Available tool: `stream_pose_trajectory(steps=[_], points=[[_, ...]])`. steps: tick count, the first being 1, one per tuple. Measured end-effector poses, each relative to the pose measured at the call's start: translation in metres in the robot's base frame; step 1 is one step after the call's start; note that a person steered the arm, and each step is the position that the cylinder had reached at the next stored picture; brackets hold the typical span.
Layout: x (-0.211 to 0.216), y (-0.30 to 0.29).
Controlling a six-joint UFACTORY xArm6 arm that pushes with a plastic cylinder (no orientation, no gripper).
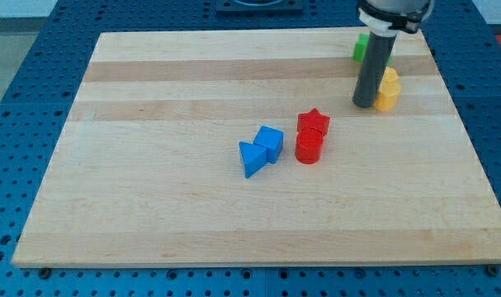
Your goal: Place the yellow and red blocks diagonally to each other
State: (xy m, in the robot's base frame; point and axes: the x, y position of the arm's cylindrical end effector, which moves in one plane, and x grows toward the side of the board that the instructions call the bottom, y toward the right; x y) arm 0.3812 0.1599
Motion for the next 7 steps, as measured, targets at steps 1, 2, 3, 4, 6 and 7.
stream_pose_trajectory(steps=[1, 2, 3, 4, 6, 7], points=[[0.021, 0.000], [0.029, 0.000], [0.027, 0.000], [0.020, 0.000], [0.020, 0.002], [0.019, 0.002]])
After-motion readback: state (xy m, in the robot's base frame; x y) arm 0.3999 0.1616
